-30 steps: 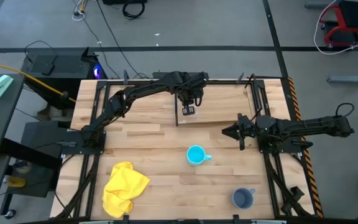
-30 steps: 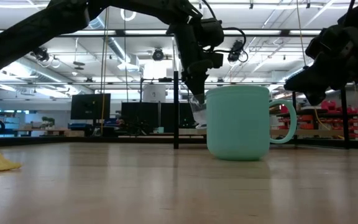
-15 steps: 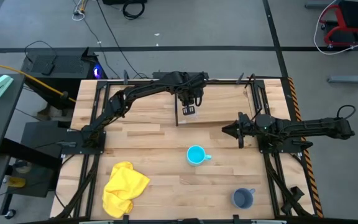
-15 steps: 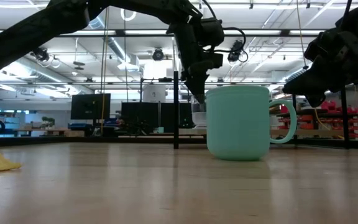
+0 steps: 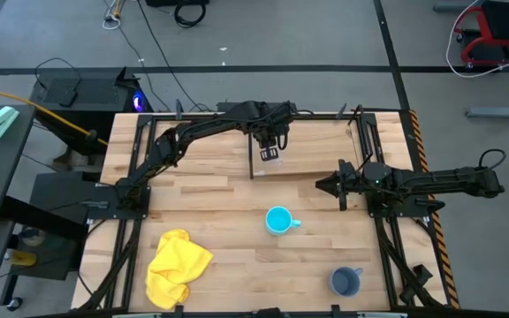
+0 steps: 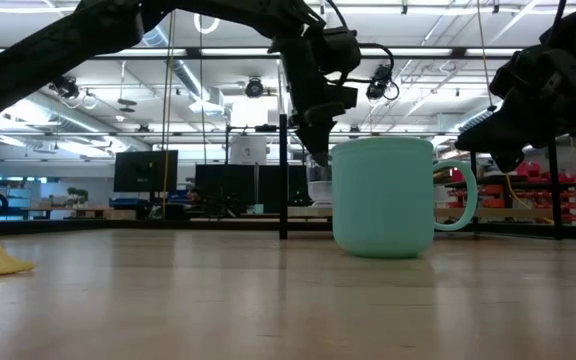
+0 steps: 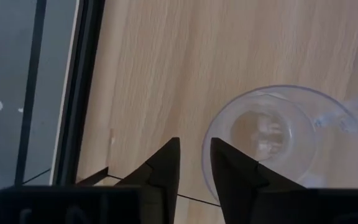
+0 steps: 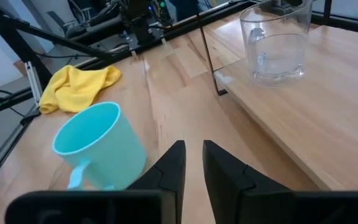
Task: Stack small to large cups/mugs on shelf
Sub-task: Put the transparent mug on the shelf
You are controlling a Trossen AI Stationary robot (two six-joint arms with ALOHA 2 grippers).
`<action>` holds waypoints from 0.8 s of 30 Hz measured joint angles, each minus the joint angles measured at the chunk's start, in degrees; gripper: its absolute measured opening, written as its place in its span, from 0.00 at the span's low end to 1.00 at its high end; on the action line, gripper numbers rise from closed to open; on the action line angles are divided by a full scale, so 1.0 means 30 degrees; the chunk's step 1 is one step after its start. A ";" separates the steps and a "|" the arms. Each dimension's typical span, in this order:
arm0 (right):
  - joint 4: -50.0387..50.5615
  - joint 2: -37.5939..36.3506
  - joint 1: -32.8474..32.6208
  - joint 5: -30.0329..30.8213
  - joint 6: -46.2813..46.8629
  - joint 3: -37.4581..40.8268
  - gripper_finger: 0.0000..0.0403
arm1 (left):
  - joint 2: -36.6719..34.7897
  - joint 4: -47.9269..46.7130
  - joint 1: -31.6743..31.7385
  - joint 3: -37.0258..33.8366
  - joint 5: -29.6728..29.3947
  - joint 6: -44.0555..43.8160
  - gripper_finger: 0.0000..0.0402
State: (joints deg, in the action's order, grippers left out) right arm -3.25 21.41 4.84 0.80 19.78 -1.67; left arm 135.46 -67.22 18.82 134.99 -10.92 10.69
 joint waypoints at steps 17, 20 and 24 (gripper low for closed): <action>0.4020 0.1714 -0.0029 -0.0772 -0.0979 -0.5848 0.16 | -0.3578 -0.0183 -0.0633 0.0002 -0.0086 -0.3570 0.24; 0.4237 0.2706 -0.0029 -0.0262 -0.1740 -0.7759 0.16 | -0.4239 -0.0673 -0.1179 0.0002 -0.0081 -0.4480 0.23; 0.4475 0.4125 0.0200 0.0895 -0.2611 -1.0772 0.16 | -0.4820 -0.2818 -0.1972 0.0002 -0.0319 -0.5216 0.20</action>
State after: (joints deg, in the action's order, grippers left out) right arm 10.18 33.79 5.44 3.48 11.95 -33.99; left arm 121.00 -75.68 12.91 135.00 -11.88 -4.96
